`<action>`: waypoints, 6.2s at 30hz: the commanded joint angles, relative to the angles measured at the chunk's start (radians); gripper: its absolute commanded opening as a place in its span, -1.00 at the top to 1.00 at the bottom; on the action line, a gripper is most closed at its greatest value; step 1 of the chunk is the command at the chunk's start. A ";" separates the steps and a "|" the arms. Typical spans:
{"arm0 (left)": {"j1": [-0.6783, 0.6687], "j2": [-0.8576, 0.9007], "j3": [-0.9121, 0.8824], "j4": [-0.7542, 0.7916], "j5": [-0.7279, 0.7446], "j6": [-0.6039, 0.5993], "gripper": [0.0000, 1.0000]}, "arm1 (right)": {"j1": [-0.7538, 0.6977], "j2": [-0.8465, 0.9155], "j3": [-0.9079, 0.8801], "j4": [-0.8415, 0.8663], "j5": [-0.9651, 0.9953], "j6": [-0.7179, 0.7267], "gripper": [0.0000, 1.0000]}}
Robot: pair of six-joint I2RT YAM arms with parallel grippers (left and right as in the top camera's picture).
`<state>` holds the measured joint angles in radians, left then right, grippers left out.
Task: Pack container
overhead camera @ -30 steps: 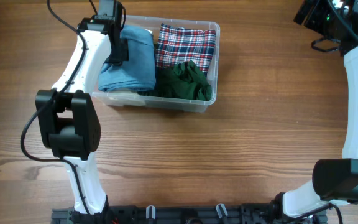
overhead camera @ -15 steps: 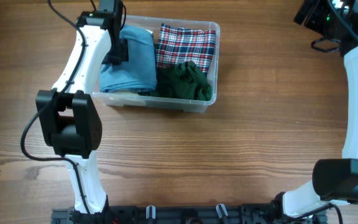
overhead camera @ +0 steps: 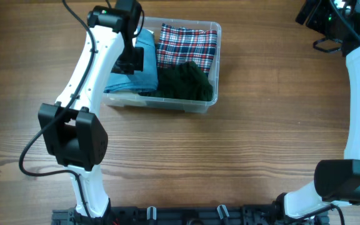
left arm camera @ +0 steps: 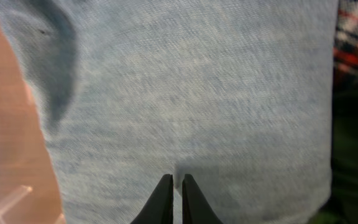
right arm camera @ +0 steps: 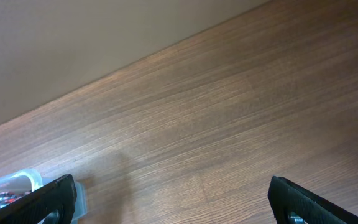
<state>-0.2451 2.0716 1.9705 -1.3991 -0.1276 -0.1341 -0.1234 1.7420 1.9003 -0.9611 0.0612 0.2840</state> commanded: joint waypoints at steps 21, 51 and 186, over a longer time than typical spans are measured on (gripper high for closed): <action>0.094 -0.013 -0.235 0.152 0.021 -0.033 0.79 | 0.000 0.003 -0.004 0.003 0.014 0.007 -0.99; 0.074 -0.064 -0.235 0.311 0.003 -0.029 0.76 | 0.000 0.003 -0.004 0.003 0.014 0.007 -0.99; -0.139 0.015 -0.177 1.172 0.107 0.051 0.82 | 0.000 0.003 -0.004 0.003 0.014 0.007 -0.99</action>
<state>-0.3786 2.2292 1.7805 -0.1799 -0.0032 -0.0731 -0.1234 1.7420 1.9003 -0.9611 0.0612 0.2840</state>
